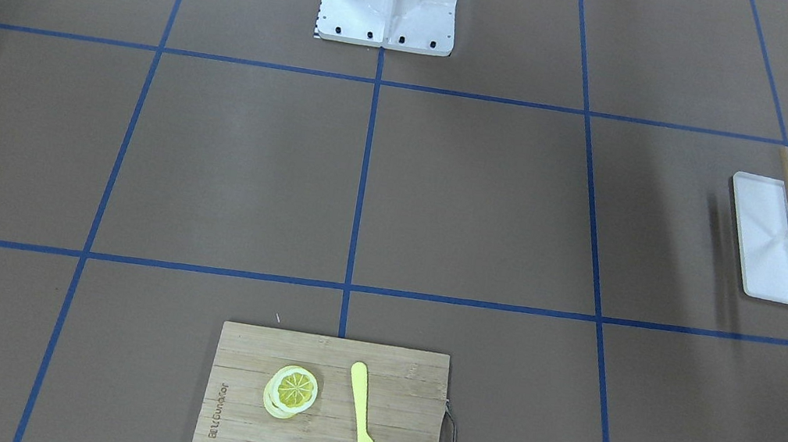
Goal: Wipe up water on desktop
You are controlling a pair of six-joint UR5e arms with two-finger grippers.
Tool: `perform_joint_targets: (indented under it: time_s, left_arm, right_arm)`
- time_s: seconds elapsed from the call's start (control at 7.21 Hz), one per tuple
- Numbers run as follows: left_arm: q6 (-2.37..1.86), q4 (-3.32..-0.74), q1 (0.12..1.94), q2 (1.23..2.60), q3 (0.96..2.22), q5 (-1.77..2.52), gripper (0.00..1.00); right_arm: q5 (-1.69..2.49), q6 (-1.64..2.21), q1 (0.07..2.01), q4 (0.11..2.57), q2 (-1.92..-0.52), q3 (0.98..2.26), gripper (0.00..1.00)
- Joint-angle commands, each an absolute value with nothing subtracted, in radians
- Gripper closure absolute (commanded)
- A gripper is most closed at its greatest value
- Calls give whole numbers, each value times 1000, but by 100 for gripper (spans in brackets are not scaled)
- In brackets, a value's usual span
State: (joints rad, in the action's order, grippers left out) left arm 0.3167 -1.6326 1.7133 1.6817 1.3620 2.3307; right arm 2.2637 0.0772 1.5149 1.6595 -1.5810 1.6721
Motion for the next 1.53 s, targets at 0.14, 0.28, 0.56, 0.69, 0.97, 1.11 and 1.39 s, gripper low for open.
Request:
perform_joint_targets:
  time_s: [0.14,0.28,0.56,0.69,0.97,1.11,1.39]
  left_arm:
    - [314,-1629,1712,1681,1361,2332,2]
    - [314,-1640,1712,1680,1355,2332,2]
    - [318,-1643,1712,1680,1355,2330,2]
    - [314,-1641,1712,1681,1350,2330,2]
    - [311,-1635,1712,1681,1350,2330,2]
    - [310,-1637,1710,1680,1347,2329,2]
    - [311,-1640,1710,1664,1348,2332,2]
  right_arm:
    - [2258,77,1514,1454,-1653,1671,0]
    - [2260,78,1514,1421,-1657,1671,0]
    - [2260,78,1514,1422,-1657,1671,0]
    - [2260,78,1514,1422,-1655,1672,0]
    - [2260,78,1514,1420,-1649,1672,0]
    - [2260,78,1514,1420,-1648,1677,0]
    - [2261,78,1514,1420,-1646,1678,0]
